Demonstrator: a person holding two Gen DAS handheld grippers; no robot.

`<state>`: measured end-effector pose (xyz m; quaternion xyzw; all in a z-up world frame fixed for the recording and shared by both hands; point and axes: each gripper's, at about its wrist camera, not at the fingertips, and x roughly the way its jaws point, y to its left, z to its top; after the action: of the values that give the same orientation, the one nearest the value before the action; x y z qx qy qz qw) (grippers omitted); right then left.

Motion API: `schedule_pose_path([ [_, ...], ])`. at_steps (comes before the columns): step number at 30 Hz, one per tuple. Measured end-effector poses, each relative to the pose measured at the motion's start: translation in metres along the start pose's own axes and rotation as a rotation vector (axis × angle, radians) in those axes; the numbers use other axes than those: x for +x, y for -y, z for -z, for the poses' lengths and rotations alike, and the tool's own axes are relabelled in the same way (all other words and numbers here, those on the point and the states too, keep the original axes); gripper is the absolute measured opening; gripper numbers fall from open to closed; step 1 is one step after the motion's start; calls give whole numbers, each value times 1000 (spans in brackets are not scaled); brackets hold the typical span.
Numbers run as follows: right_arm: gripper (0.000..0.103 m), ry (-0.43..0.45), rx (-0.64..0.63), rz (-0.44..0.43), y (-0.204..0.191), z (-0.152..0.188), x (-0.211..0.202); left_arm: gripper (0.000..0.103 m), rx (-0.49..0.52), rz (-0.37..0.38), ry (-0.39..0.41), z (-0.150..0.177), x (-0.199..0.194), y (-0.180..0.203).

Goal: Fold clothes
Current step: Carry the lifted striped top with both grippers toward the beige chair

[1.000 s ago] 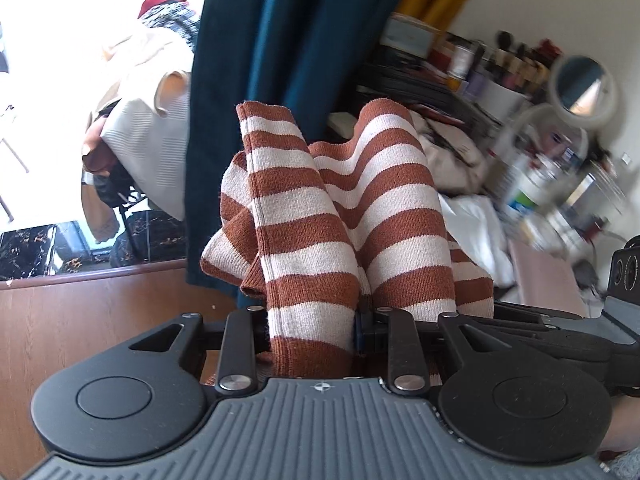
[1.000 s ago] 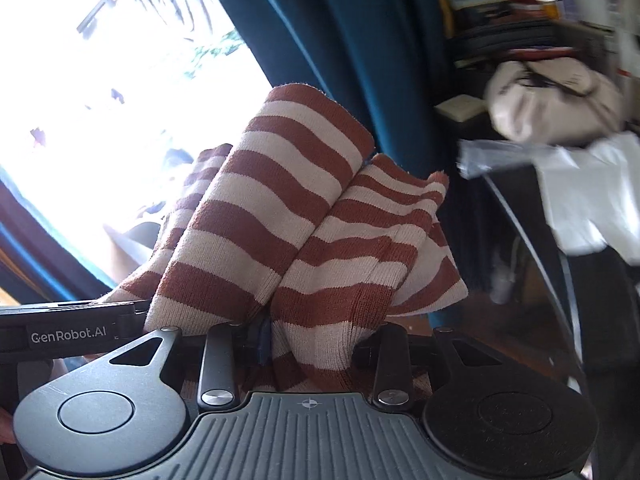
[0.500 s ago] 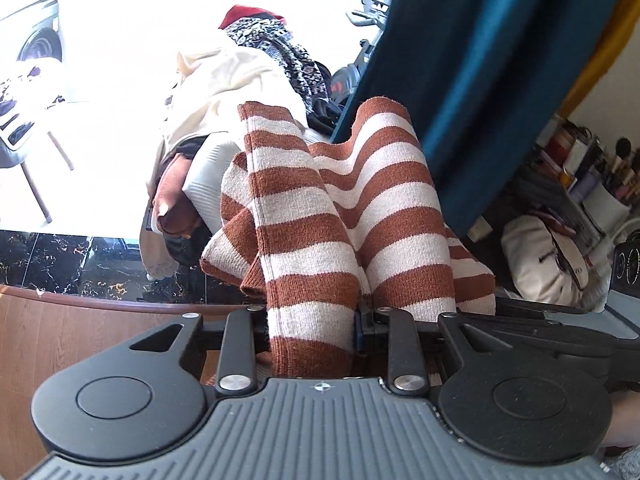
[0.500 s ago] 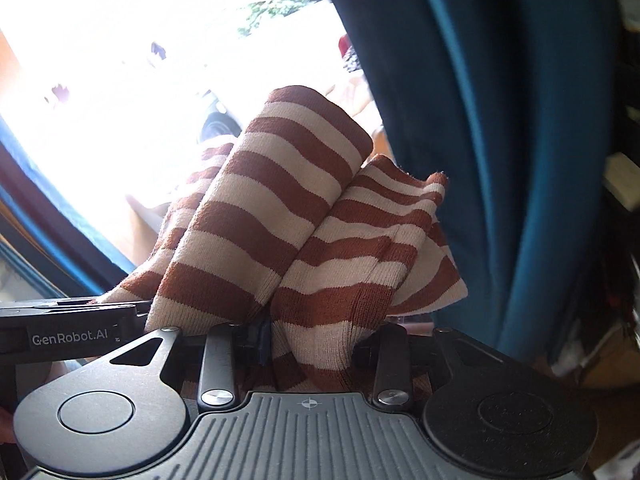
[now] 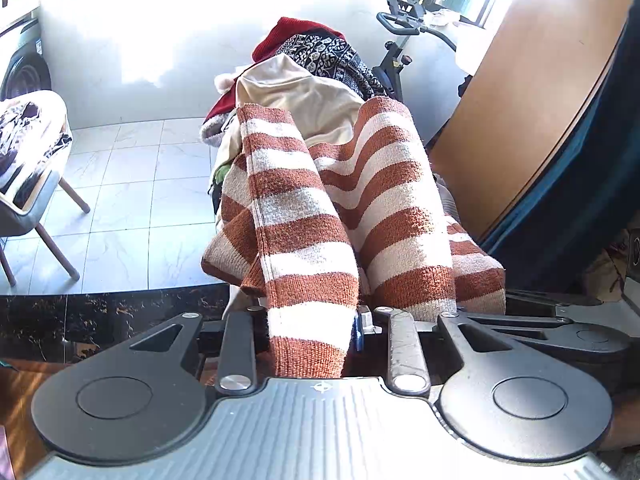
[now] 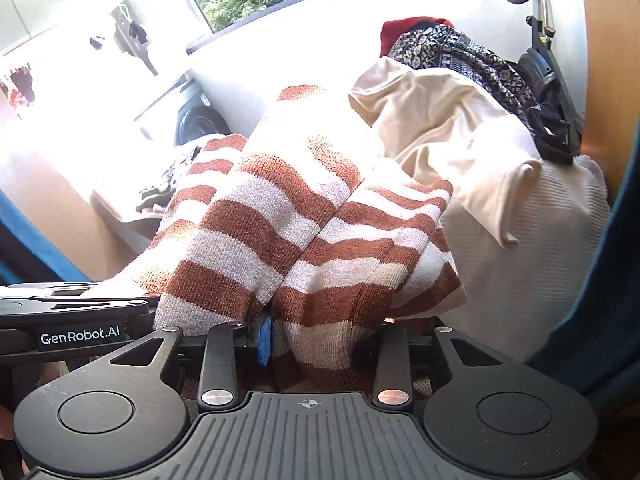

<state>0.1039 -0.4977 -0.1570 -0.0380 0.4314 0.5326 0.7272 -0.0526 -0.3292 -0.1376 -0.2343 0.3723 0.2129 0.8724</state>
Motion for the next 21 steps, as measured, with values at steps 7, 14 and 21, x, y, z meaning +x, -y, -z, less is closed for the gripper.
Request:
schedule_pose_path([
  [7,32,48,15,54,-37,-74,91,28,-30,53,9,-56,31,-83],
  [14,32,-42,0,22,-37,-145,249,28,-83,-4,-49,-122,94,-191],
  [21,32,-122,-14,-91,-67,-257,386,28,-158,-108,-49,-218,138,-287],
])
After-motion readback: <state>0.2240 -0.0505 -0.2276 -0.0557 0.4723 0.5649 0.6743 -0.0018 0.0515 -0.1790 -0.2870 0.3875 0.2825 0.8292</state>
